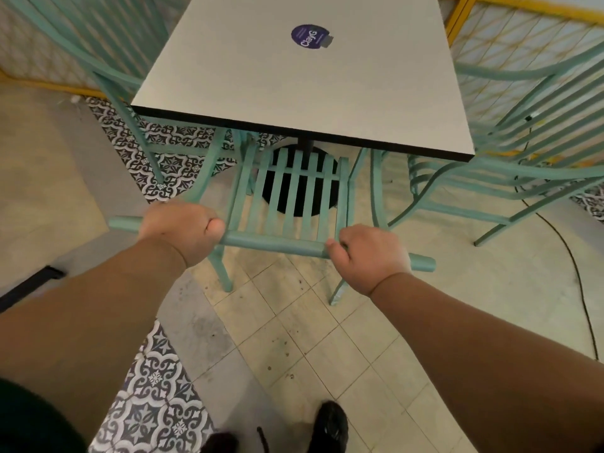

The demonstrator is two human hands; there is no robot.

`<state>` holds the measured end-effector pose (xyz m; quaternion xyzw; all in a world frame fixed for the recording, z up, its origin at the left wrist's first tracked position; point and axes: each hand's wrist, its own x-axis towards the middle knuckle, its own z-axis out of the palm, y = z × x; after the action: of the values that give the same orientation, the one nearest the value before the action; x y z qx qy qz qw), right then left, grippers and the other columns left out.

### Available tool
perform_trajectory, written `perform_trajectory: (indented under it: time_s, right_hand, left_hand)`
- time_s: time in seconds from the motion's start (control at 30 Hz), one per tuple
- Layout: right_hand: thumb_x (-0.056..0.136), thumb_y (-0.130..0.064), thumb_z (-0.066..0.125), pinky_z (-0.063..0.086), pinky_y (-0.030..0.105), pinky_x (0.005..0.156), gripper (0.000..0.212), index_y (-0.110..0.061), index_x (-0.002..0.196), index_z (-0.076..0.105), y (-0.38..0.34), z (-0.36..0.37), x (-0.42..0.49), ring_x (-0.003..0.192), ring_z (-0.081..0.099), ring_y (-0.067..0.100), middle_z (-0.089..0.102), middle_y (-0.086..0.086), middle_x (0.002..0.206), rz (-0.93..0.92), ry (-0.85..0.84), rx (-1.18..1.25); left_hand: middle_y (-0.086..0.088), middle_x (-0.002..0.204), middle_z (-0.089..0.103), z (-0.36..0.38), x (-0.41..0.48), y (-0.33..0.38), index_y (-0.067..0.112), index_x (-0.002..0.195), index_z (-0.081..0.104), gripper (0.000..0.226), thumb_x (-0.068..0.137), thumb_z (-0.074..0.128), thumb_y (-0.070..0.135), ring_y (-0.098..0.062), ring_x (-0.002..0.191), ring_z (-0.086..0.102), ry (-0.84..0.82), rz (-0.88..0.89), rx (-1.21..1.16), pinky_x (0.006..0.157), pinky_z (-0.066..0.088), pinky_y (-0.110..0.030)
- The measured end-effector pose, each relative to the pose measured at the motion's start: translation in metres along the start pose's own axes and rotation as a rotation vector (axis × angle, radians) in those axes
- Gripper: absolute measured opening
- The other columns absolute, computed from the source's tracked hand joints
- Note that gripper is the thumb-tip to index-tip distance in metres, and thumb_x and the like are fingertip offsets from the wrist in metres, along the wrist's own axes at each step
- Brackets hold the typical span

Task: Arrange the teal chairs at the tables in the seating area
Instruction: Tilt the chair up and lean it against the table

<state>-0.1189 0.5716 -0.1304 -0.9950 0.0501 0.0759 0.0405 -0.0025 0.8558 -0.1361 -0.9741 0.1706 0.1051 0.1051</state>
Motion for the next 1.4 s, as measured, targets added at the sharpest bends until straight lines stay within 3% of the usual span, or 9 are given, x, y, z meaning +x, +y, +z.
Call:
perform_trajectory:
  time_s: [0.1,0.17,0.3,0.37,0.43,0.53,0.7,1.07,1.4]
  right_hand:
    - [0.101,-0.052,0.034,0.043,0.033,0.056,0.040,-0.024,0.081,0.055,0.003,-0.008,-0.002,0.067,0.055,0.015,0.059,-0.006,0.078,0.017,-0.063,0.119]
    - [0.102,-0.046,0.041,0.049,0.035,0.070,0.032,-0.023,0.104,0.063,0.003,-0.017,-0.007,0.084,0.061,0.017,0.064,-0.004,0.096,0.101,-0.077,0.362]
    - [0.104,-0.042,0.038,0.047,0.041,0.103,0.047,-0.015,0.135,0.061,0.005,-0.062,-0.035,0.122,0.057,0.026,0.065,0.007,0.130,0.207,0.098,0.444]
    - [0.102,-0.047,0.038,0.043,0.044,0.109,0.054,-0.014,0.141,0.057,0.008,-0.095,-0.057,0.127,0.054,0.030,0.062,0.010,0.137,0.259,0.157,0.395]
    - [0.102,-0.048,0.041,0.043,0.046,0.108,0.055,-0.013,0.143,0.055,0.015,-0.125,-0.080,0.127,0.053,0.033,0.061,0.012,0.138,0.323,0.206,0.357]
    - [0.098,-0.056,0.037,0.043,0.049,0.106,0.061,-0.015,0.140,0.054,0.026,-0.157,-0.114,0.126,0.053,0.035,0.060,0.012,0.136,0.396,0.249,0.282]
    - [0.088,-0.067,0.022,0.038,0.049,0.112,0.080,-0.019,0.145,0.051,0.043,-0.175,-0.169,0.134,0.049,0.033,0.058,0.008,0.143,0.524,0.290,0.220]
    - [0.095,-0.059,0.033,0.035,0.046,0.114,0.069,-0.017,0.147,0.050,0.087,-0.175,-0.230,0.137,0.047,0.029,0.058,0.008,0.143,0.654,0.342,0.273]
    - [0.102,-0.051,0.042,0.031,0.043,0.114,0.058,-0.018,0.149,0.047,0.220,-0.179,-0.316,0.138,0.045,0.026,0.057,0.005,0.144,0.756,0.363,0.252]
  left_hand:
    - [0.004,0.074,0.056,-0.011,-0.003,0.002,0.026,0.075,0.058,0.041,0.100,0.027,0.032,-0.016,0.072,0.050,-0.088,-0.006,0.002,0.083,0.043,-0.041]
    - [0.005,0.086,0.059,-0.019,-0.013,0.002,0.028,0.085,0.059,0.038,0.100,0.025,0.037,-0.017,0.085,0.052,-0.140,-0.018,-0.044,0.088,0.041,-0.045]
    - [0.002,0.107,0.062,-0.058,-0.040,0.018,0.032,0.103,0.056,0.027,0.101,0.031,0.041,-0.020,0.100,0.055,0.006,0.131,-0.270,0.082,0.039,-0.041]
    - [0.001,0.125,0.066,-0.098,-0.051,0.026,0.032,0.122,0.062,0.037,0.102,0.034,0.045,-0.025,0.118,0.060,0.097,0.227,-0.353,0.091,0.046,-0.044]
    - [0.000,0.147,0.058,-0.137,-0.058,0.036,0.029,0.143,0.054,0.048,0.102,0.036,0.047,-0.025,0.135,0.053,0.141,0.299,-0.380,0.106,0.045,-0.049]
    - [0.000,0.154,0.052,-0.181,-0.065,0.054,0.028,0.151,0.047,0.052,0.103,0.041,0.046,-0.026,0.142,0.046,0.196,0.374,-0.396,0.113,0.041,-0.050]
    - [0.002,0.154,0.051,-0.214,-0.074,0.087,0.031,0.152,0.045,0.052,0.103,0.042,0.046,-0.027,0.142,0.044,0.200,0.465,-0.388,0.112,0.040,-0.049]
    - [-0.001,0.153,0.054,-0.231,-0.087,0.179,0.029,0.152,0.046,0.052,0.103,0.042,0.043,-0.027,0.141,0.045,0.218,0.677,-0.337,0.110,0.042,-0.048]
    - [-0.001,0.152,0.054,-0.257,-0.115,0.338,0.028,0.151,0.048,0.049,0.103,0.045,0.038,-0.026,0.142,0.043,0.246,0.776,-0.341,0.111,0.039,-0.046]
